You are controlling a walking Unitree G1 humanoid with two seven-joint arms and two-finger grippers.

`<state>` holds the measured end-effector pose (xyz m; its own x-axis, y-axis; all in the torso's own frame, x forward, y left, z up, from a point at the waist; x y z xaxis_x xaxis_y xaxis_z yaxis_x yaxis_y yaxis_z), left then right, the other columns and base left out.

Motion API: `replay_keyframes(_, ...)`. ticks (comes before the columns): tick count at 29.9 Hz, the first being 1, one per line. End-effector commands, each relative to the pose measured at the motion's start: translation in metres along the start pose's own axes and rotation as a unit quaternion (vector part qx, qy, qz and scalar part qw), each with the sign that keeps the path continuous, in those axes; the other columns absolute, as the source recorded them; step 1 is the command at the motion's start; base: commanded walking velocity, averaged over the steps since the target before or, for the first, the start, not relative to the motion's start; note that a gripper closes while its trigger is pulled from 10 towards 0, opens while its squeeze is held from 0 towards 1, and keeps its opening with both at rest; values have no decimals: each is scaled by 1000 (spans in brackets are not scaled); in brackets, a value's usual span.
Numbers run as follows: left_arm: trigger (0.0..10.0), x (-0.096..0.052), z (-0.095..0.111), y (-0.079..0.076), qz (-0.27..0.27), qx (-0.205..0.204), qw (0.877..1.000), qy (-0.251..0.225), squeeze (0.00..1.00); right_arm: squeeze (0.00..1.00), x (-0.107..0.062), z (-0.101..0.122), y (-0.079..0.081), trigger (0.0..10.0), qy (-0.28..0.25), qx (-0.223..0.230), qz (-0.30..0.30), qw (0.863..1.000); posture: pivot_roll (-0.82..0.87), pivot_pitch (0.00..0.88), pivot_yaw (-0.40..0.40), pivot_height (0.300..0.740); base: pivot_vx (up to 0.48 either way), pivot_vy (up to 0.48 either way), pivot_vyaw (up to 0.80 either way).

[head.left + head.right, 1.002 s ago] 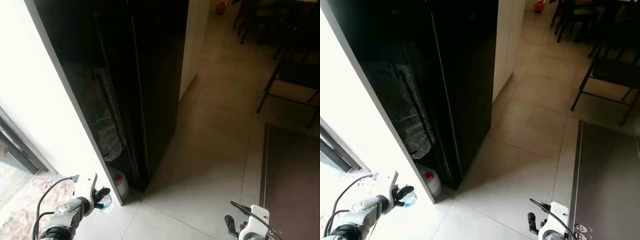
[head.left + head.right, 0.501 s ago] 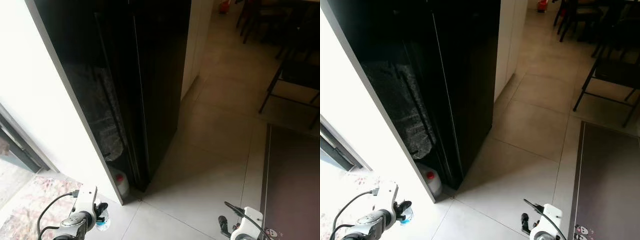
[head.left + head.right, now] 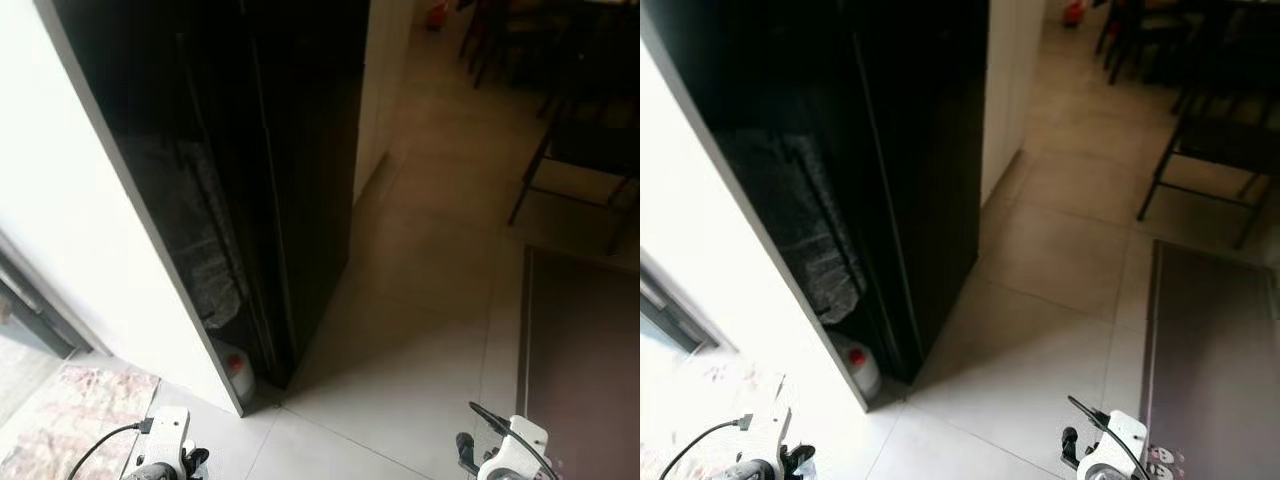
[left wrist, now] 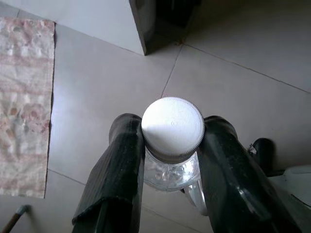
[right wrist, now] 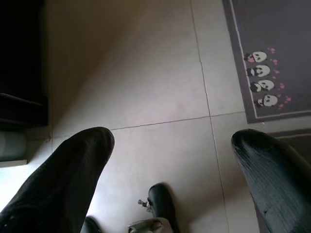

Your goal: Restocking fridge

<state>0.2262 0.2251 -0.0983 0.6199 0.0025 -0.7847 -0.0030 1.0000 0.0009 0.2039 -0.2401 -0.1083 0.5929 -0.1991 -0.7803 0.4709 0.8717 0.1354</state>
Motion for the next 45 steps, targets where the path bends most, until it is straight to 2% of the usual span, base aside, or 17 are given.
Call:
replay_keyframes(1,10000,0,6,1,0,4,1000,-11,0,0,0,-4,3,10000,2,5,3,1000,17,0,-3,740,0,480,0)
replay_keyframes(2,10000,0,6,1,0,4,1000,-11,0,0,0,-4,3,10000,2,5,3,1000,17,0,-3,740,0,480,0)
replay_keyframes(3,10000,0,8,1,-2,3,1000,-13,0,0,-1,-7,6,10000,8,-14,11,1000,19,0,-4,740,0,480,0)
replay_keyframes(6,10000,1,9,1,-2,5,1000,-13,0,0,-1,-7,8,10000,2,0,17,1000,22,0,-6,740,0,454,0)
replay_keyframes(9,10000,1,10,2,2,-1,1000,-18,0,0,-2,-11,6,10000,9,-14,17,1000,21,0,-8,740,0,460,0)
replay_keyframes(11,10000,1,11,2,3,-2,1000,-20,0,0,1,-1,17,10000,4,-15,22,1000,23,0,-11,740,0,465,0)
replay_keyframes(12,10000,1,11,2,3,-2,1000,-20,0,0,1,-1,17,10000,4,-15,22,1000,23,0,-11,740,0,450,0)
replay_keyframes(13,10000,1,12,2,3,-4,1000,-22,0,0,4,10,28,10000,-4,-18,27,999,24,0,-12,740,0,450,0)
replay_keyframes(14,10000,1,13,1,2,-7,1000,-23,0,0,5,14,32,10000,-7,-20,29,999,24,0,-12,740,0,450,0)
replay_keyframes(17,10000,1,13,0,-1,-9,1000,-24,0,0,5,18,34,10000,-11,-20,30,999,28,0,-13,740,0,447,0)
replay_keyframes(28,10000,1,13,0,-1,-7,1000,-21,0,0,6,21,37,10000,-17,-12,27,999,27,0,-12,740,0,416,0)
replay_keyframes(32,10000,1,11,1,1,0,1000,-18,0,0,6,21,39,10000,-15,-17,29,999,26,0,-14,740,0,0,0)
replay_keyframes(38,10000,1,10,0,2,-13,1000,-16,0,0,6,18,37,10000,-11,-30,27,999,26,0,-14,740,0,0,0)
replay_keyframes(42,10000,1,11,0,0,-16,1000,-16,0,0,5,18,38,10000,-15,-20,29,999,30,0,-15,740,0,0,0)
replay_keyframes(45,10000,1,10,-1,-1,-1,1000,-15,0,0,5,19,38,10000,-15,-26,33,999,30,0,-15,740,0,0,0)
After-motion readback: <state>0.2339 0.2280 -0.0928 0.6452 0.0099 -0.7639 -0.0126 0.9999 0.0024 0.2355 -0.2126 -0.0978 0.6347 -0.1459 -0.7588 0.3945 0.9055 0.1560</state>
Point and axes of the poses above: a point about 5 cm out from each wrist's last joint towards the gripper, its own x axis pointing out of the wrist towards the gripper, its own z axis along the axis of the wrist's last joint, y = z × x, the point moved 4 cm from there along x, pointing out of the wrist towards the gripper, and after that the axes turned 2 degrees about -x, right-handed, at the moved point
